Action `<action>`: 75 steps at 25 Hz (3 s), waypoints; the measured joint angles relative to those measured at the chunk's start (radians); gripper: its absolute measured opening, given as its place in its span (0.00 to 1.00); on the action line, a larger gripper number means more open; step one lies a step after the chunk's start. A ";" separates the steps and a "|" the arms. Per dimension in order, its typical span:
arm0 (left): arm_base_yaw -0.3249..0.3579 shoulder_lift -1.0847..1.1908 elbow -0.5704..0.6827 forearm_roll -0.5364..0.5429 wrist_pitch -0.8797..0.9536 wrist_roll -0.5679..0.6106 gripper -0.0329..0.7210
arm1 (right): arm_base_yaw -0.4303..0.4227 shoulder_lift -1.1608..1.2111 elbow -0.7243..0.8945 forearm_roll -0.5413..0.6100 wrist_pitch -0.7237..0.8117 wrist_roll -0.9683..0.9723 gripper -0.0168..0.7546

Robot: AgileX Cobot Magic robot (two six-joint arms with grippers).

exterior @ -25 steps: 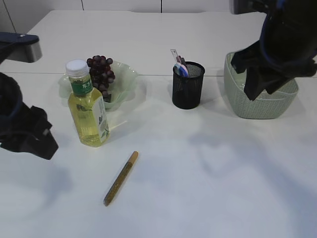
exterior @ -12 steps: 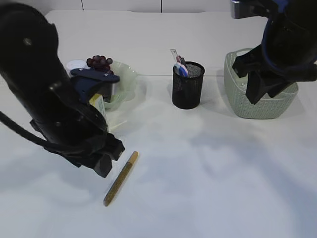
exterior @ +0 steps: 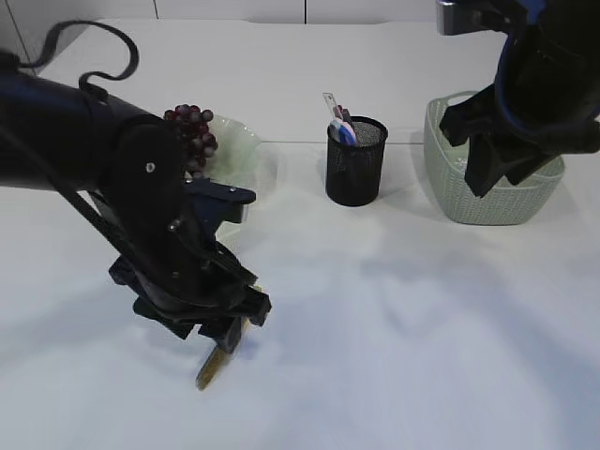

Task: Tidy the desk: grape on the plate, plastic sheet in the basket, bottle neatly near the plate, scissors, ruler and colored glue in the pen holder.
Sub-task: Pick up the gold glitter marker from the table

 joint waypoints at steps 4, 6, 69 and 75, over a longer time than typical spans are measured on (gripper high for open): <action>-0.001 0.041 -0.005 0.000 -0.020 -0.036 0.59 | 0.000 0.000 0.000 0.000 0.000 0.000 0.44; -0.001 0.053 -0.005 0.002 -0.022 -0.050 0.59 | 0.000 0.000 0.000 0.000 0.000 0.000 0.44; -0.001 0.160 -0.024 0.073 -0.053 -0.092 0.10 | 0.002 0.000 0.002 -0.025 -0.032 0.002 0.44; -0.003 0.086 -0.016 0.074 -0.060 -0.080 0.10 | 0.002 0.000 0.002 -0.032 -0.091 0.004 0.44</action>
